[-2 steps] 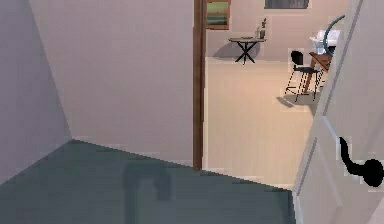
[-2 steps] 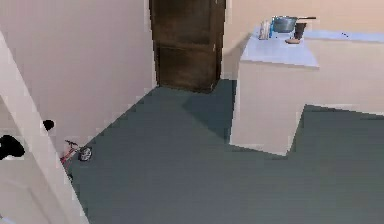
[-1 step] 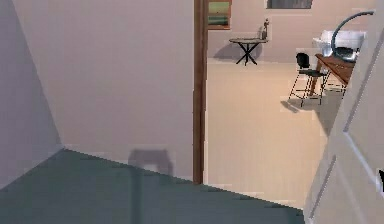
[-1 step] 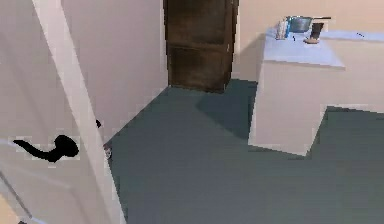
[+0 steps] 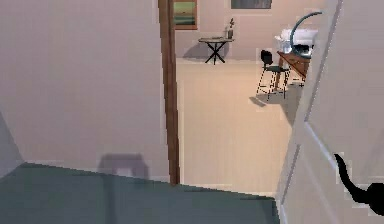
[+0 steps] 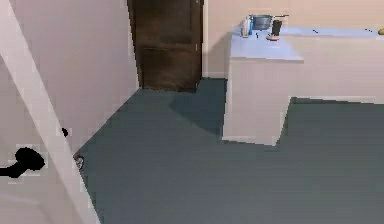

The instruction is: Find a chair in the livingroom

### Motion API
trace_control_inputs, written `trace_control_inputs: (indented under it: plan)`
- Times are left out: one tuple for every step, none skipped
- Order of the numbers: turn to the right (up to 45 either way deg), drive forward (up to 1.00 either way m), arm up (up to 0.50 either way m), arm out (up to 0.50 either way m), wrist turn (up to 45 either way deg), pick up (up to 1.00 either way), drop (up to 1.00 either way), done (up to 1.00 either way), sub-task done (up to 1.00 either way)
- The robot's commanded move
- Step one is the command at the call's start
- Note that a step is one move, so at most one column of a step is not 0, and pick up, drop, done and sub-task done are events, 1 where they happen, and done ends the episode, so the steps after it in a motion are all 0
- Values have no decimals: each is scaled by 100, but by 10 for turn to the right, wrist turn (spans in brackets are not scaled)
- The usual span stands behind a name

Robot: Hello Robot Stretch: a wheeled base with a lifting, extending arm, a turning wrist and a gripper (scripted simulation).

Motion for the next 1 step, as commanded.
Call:
trace_control_inputs:
  plan:
    - [0,90,0,0,0,0,0,0,0]
